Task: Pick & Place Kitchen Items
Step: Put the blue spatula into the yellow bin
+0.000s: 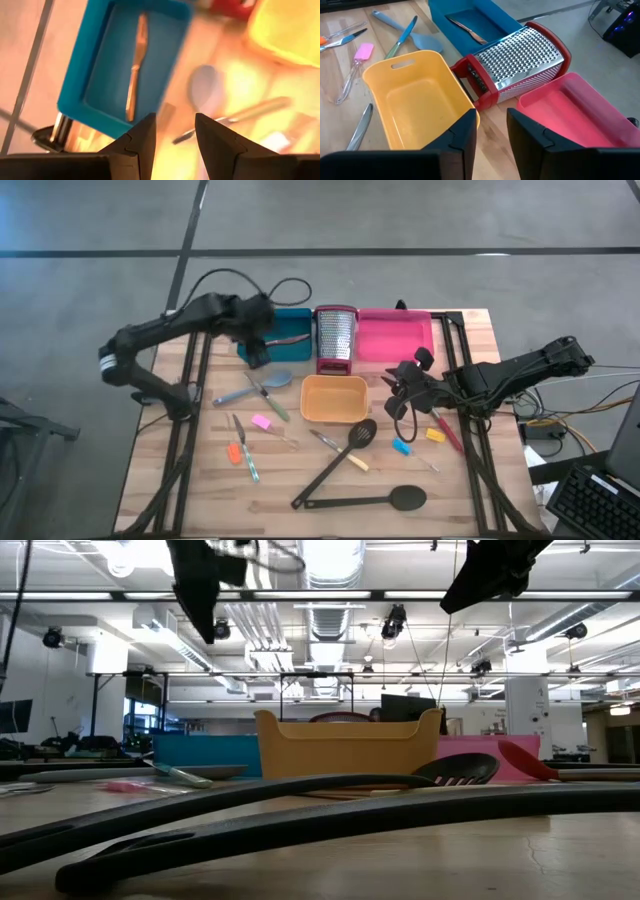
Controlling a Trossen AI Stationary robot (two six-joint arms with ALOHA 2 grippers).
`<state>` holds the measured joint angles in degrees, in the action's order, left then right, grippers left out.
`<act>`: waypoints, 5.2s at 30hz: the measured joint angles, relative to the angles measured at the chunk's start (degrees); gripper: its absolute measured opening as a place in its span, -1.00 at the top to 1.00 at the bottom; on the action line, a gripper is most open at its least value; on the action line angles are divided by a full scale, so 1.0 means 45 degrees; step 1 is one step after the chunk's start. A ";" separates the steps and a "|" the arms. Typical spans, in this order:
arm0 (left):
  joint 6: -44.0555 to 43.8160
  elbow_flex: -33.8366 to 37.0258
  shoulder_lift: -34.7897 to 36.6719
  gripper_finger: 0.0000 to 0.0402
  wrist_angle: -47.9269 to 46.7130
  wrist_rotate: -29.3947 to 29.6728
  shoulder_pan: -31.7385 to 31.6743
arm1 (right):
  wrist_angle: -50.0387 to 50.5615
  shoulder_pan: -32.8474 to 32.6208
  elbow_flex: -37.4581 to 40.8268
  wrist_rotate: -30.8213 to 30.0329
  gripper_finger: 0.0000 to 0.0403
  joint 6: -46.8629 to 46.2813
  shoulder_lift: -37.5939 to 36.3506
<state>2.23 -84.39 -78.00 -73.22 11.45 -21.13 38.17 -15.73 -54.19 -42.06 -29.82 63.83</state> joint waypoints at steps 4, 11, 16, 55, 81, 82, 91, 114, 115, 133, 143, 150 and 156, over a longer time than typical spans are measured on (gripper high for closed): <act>-0.0794 0.0413 0.1165 0.30 -0.0009 0.0017 0.1466 | -0.0037 -0.0002 0.0000 0.0000 0.44 0.0000 -0.0001; -0.2000 0.1422 0.2613 0.30 0.0377 0.0362 0.3579 | -0.0121 0.0000 -0.0023 0.0022 0.37 0.0370 0.0001; -0.2247 0.2759 0.3313 0.30 0.1435 0.2001 0.4645 | -0.0005 0.0005 -0.0334 0.1369 0.33 0.1069 0.0001; -0.2123 0.6700 0.3794 0.33 0.4381 0.3150 0.5067 | 0.2797 -0.3424 0.0656 0.6444 0.69 -0.5717 0.3174; -0.2134 0.6705 0.3794 0.33 0.4413 0.3141 0.5067 | 0.2765 -0.3385 0.0821 0.8198 -0.17 -0.5567 0.5172; -0.2133 0.6705 0.3794 0.33 0.4418 0.3141 0.5067 | 0.2771 -0.3378 0.0857 0.8298 -0.18 -0.5566 0.5244; -0.2125 0.6709 0.3794 0.32 0.4497 0.3141 0.5062 | 0.1810 -0.3238 0.1159 0.8699 -0.15 -0.5378 0.5944; -0.2139 0.6714 0.3794 0.33 0.4607 0.3139 0.5062 | 0.1273 -0.2812 0.1191 0.9702 0.81 -0.4897 0.7039; -0.2139 0.6723 0.3794 0.32 0.4608 0.3141 0.5062 | 0.1273 -0.2812 0.1195 0.9754 0.87 -0.4901 0.7034; -0.2130 0.6739 0.3789 0.33 0.4729 0.3138 0.5062 | 0.1805 -0.2814 -0.0153 0.8021 0.90 -0.4310 0.4982; -0.2113 0.6739 0.3789 0.33 0.4747 0.3139 0.5062 | 0.2141 -0.2022 -0.2619 0.4814 0.90 -0.0407 0.4728; -0.2100 0.6739 0.3789 0.33 0.4744 0.3141 0.5062 | 0.1993 -0.0879 -0.4127 0.3457 0.90 0.2882 0.4785; -0.1807 0.6734 0.3789 0.33 0.4748 0.3138 0.5062 | 0.0860 0.0199 -0.4777 0.3349 0.90 0.5419 0.4790</act>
<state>-5.90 -54.08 -60.95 -51.86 25.57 1.65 42.04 -14.83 -75.69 -26.99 -5.44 85.38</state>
